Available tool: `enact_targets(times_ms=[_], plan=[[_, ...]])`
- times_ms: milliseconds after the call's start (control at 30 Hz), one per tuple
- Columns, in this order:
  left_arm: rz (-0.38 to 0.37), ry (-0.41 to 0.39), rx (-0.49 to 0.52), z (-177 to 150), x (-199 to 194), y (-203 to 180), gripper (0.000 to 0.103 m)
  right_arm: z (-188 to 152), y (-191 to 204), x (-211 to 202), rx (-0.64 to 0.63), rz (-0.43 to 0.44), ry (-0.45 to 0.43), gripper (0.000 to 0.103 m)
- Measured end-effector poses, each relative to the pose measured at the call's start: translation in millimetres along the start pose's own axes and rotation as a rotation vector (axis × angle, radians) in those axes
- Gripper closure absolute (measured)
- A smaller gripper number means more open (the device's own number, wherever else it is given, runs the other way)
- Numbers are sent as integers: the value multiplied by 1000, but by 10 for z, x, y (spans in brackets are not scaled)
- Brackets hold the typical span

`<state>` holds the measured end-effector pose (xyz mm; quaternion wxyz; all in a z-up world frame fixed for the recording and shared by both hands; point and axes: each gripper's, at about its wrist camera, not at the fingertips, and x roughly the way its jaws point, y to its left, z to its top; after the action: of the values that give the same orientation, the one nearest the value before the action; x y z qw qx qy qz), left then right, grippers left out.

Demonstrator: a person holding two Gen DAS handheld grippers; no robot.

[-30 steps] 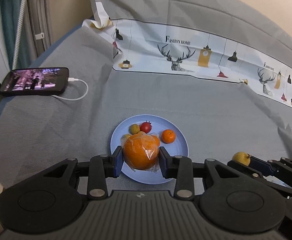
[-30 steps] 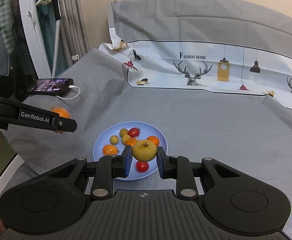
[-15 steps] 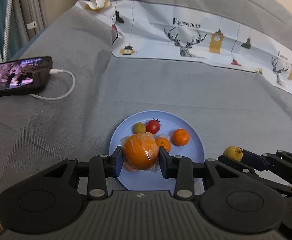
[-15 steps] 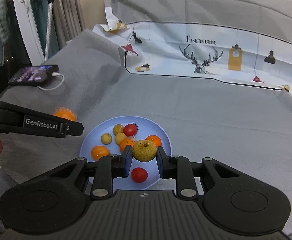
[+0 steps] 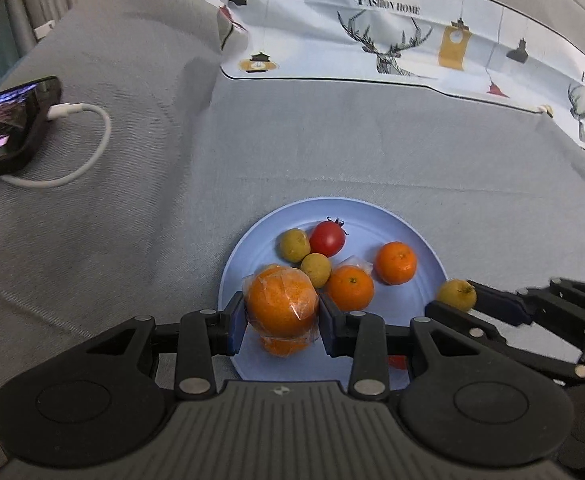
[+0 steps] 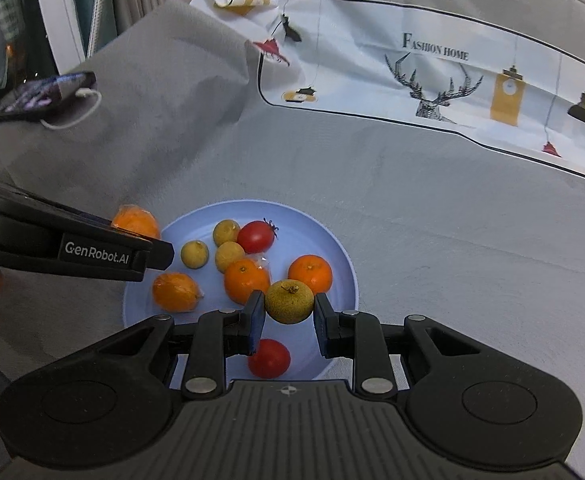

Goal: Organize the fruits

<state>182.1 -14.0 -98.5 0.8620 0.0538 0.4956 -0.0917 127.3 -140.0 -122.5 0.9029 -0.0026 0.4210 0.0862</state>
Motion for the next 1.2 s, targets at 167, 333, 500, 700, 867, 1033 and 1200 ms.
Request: enact_targets(times_ms=[167,333,500,700,867,1033,1200], plan=[[14,-68,26,-6,-105,-17,0,68,-18,108,-15,25,24,54],[32,-86,48,-120,-353,-62,0,4,-51,-172,9,4,10,21],[48,-71,14,-306,-647,-70,0,-188,11,-564,49,-11,20,11],[71,-76,-24,-510,-1002,-65,0,-385,161,-1072,63,-63,-58,3],[104,-107,-11,-662,-1247,-116,0,-524,220,-1349,76,-83,-93,2],[116,-131,-9,-823,-1424,-169,0,-636,283,-1551,70,-102,-131,1],[125,-149,13,-944,-1538,-244,0,-724,321,-1707,57,-116,-159,1]])
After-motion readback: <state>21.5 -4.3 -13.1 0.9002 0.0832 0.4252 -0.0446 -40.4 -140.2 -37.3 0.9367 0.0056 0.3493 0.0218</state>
